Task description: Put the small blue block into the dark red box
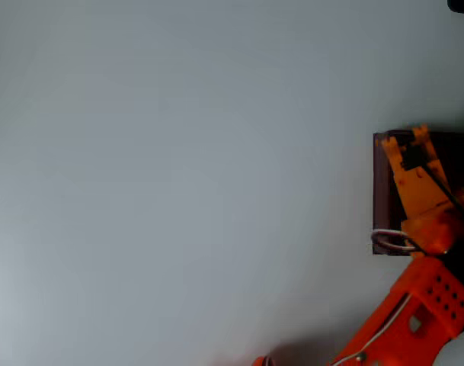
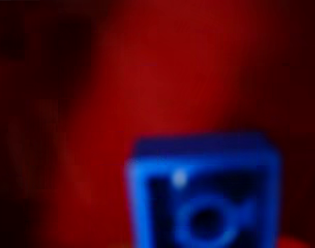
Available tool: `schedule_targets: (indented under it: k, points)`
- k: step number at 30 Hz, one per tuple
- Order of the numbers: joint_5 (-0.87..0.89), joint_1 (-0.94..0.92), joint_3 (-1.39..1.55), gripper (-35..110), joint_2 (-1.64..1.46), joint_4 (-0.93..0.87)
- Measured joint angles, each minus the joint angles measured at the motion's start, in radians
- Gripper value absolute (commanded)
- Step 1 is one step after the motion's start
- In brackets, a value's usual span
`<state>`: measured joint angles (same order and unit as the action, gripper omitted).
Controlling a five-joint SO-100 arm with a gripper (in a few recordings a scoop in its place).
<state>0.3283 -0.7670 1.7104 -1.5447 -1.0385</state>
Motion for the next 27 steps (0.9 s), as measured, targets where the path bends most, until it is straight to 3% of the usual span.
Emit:
schedule_targets:
  k: [7,13,18,27]
  points:
    - [-0.032,-0.006,-0.044,22,0.063,-0.051]
    - [-0.074,0.124,0.1,15,-0.181,-0.118]
    - [-0.169,0.322,0.344,0,-0.611,-0.167]
    - [-0.244,0.876,0.71,0,-1.276,-0.218]
